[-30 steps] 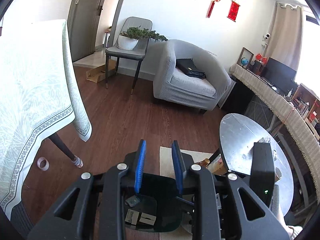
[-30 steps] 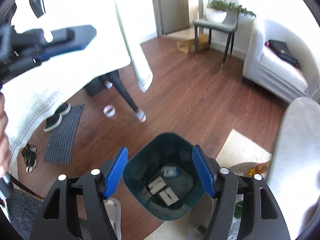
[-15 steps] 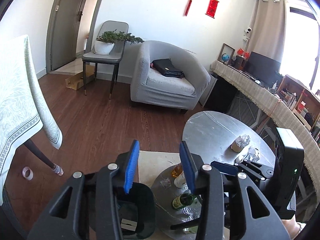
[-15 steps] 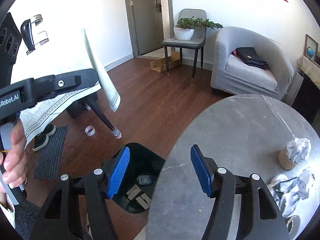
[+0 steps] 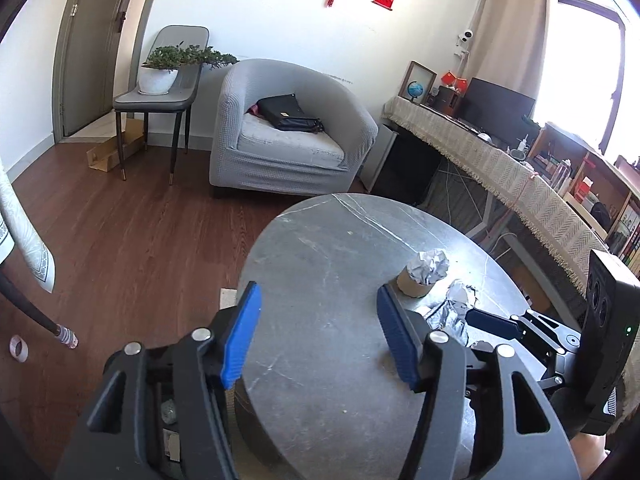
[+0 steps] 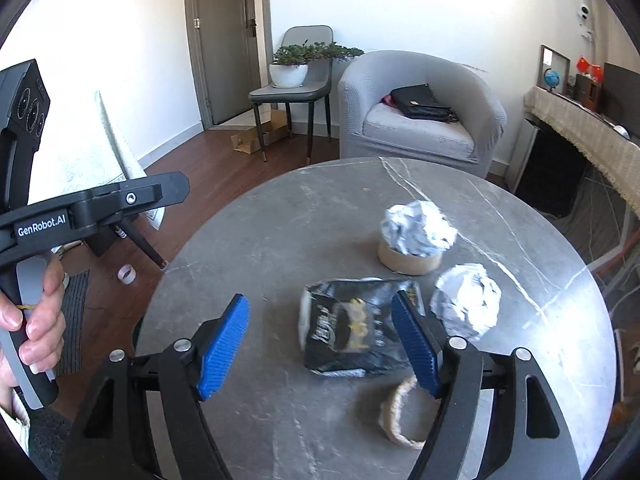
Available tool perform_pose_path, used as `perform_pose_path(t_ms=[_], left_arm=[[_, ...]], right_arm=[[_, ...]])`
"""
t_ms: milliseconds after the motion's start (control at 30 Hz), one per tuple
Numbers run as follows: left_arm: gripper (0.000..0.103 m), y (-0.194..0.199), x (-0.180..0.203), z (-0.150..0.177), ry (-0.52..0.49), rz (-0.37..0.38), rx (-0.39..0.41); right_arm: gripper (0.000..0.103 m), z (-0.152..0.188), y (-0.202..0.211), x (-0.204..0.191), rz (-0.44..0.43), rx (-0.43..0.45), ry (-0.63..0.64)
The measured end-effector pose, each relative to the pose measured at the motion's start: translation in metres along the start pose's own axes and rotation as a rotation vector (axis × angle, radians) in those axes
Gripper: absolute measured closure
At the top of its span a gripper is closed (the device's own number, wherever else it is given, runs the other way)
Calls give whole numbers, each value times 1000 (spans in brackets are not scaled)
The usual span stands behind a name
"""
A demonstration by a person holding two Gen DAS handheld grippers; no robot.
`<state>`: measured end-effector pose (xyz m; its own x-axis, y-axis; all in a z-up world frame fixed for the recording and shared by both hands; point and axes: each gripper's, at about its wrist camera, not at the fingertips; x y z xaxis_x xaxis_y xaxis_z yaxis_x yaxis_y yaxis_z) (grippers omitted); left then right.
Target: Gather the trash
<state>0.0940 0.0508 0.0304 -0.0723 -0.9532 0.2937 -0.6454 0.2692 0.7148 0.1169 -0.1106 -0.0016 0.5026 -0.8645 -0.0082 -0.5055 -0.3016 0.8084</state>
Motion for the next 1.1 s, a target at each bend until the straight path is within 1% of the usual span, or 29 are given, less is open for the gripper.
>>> perform_pose_path(t_ms=[33,100,200,367,600,633,667,800,833,867,900,967,1100], left_arm=[[35,-4,6,0,-9,2,-10],[31,-13,17,2,-25,5,-34],[28,-25,32,4,-42,5,-64],[27,-39,51,5,-63,20,-93],[25,-53,69,7,-89,39,-126],[24,-55,70,8,-90,40,-130],[24,-57,71,8,-91,42,-136],[23,-65,78,10,-99,62,-167],[23,-66,81,10,-103,69,-170],[22,-66,83,11,-108,77,-172],[21,-67,86,11,-114,82,-172],[19,-67,93,13,-130,86,-175],[18,-76,104,16,-165,68,-199]], right_arm=[[22,3,2,6,14,-2,-6],[21,8,4,18,24,-13,-17],[20,17,6,33,34,-33,-36],[20,28,6,47,43,-64,-48],[20,44,-2,58,25,-122,-68],[23,46,-4,59,23,-124,-69],[29,47,-5,60,18,-126,-72],[38,50,-4,66,10,-120,-85],[42,50,-4,69,12,-118,-83],[49,50,-4,70,16,-116,-81],[53,51,-3,71,16,-113,-84],[54,51,1,77,12,-103,-102],[54,53,10,88,30,-70,-139]])
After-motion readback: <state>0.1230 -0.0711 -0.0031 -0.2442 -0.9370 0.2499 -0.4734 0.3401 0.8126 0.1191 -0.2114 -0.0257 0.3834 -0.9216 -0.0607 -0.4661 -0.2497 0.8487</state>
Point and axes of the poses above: each gripper's, at about its wrist camera, not at the fingertips, and y roughly against the way its jaws point, x to its right, z to its underside, and after that the axes turned 12 degrees about -x, right-handed
